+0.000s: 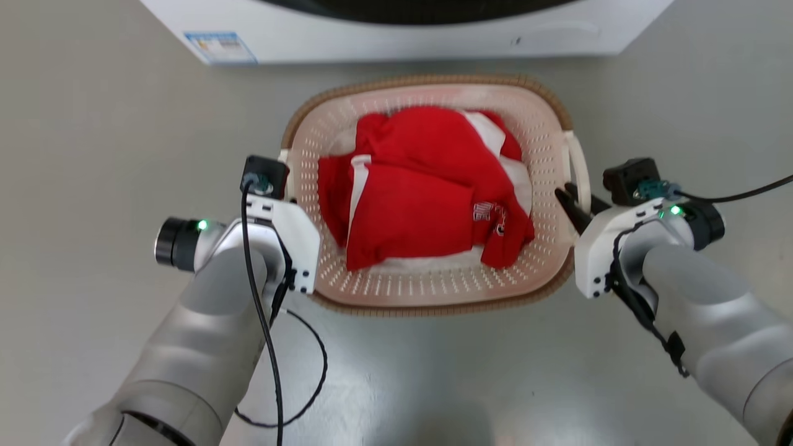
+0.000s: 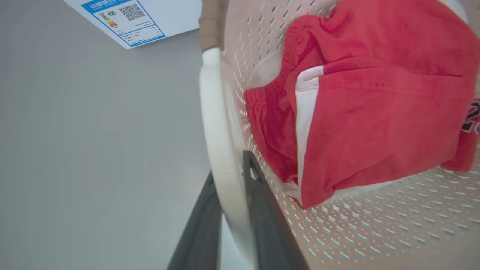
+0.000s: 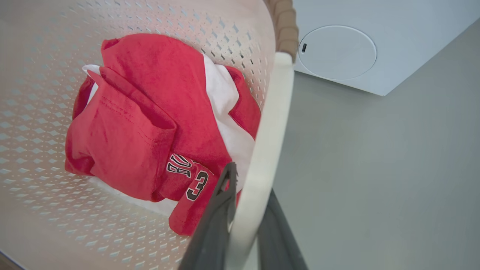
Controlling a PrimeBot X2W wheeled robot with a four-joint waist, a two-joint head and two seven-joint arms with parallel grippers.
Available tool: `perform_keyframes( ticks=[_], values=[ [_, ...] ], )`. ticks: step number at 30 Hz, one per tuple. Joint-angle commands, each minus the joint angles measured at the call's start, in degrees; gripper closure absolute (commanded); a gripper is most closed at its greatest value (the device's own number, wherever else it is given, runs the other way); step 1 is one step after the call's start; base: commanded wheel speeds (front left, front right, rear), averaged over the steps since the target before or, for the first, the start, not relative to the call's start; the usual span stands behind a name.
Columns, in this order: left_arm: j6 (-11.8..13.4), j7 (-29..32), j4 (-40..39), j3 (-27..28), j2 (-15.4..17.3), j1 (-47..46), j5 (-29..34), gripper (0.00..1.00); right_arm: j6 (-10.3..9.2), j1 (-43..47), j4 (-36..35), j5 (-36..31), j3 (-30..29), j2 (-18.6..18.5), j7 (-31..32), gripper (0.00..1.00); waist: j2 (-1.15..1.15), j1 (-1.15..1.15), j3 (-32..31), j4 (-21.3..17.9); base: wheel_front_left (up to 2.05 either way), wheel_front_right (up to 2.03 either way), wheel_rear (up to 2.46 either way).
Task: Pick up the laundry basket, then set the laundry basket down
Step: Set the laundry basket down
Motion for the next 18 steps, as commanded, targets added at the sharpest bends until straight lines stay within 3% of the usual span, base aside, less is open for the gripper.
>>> perform_keyframes(
  ticks=[1,18],
  values=[
    [1.01,-1.39,-0.46,0.42,2.42,-2.27,1.14,1.0,0.34,0.94,0.5,-1.05,0.64,-1.47,-0.76,1.0,0.0,0.0,3.13,0.25,0.0,0.0,0.0],
    [1.15,-3.2,-0.22,-0.4,3.19,-8.02,1.21,1.0,0.34,-4.32,1.03,-1.26,0.7,-2.35,-2.0,1.0,0.0,0.0,11.71,0.31,0.0,0.0,0.0]
  ],
)
